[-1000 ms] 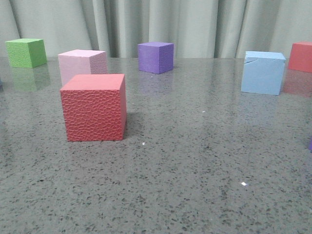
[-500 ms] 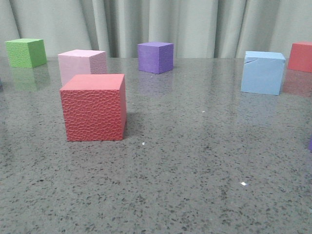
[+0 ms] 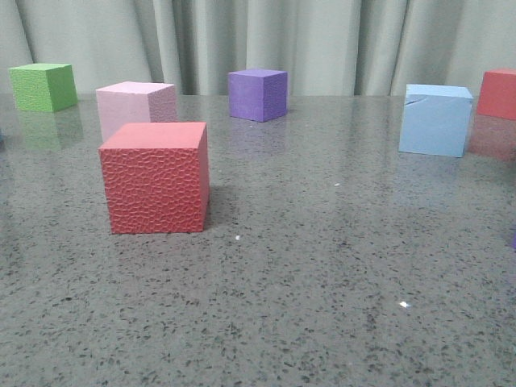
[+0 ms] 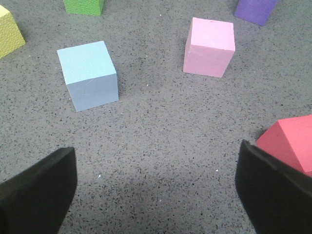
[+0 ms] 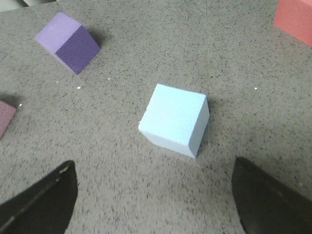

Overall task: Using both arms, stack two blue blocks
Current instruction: 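Lower the right gripper onto the light-blue cube and close it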

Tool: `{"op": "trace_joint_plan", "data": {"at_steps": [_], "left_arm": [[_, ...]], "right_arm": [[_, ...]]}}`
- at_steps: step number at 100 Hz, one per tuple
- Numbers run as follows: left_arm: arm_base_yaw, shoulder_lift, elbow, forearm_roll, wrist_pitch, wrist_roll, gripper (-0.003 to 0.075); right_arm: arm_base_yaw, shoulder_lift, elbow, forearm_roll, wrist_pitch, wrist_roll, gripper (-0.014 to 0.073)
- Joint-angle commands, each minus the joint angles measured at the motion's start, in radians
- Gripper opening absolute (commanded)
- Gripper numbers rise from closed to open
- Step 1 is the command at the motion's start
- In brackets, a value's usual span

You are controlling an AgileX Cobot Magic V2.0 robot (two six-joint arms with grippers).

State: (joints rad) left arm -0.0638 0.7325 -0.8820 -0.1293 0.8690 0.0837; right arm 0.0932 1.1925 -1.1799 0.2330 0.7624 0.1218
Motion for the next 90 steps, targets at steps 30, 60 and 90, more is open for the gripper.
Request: {"op": "trace_joint_plan", "data": {"at_steps": [30, 60, 90], "left_arm": [[0.003, 0.003, -0.032, -0.021, -0.066, -0.009, 0.0618], [0.003, 0.003, -0.032, -0.021, -0.066, -0.009, 0.0618], [0.003, 0.003, -0.032, -0.021, -0.066, -0.009, 0.0618]], "right_arm": [[0.000, 0.205, -0.177, 0.012, -0.033, 0.088, 0.0636], [0.060, 0.288, -0.230, -0.158, -0.003, 0.260, 0.0636], [0.161, 0.345, -0.278, -0.424, 0.079, 0.494, 0.0636]]}}
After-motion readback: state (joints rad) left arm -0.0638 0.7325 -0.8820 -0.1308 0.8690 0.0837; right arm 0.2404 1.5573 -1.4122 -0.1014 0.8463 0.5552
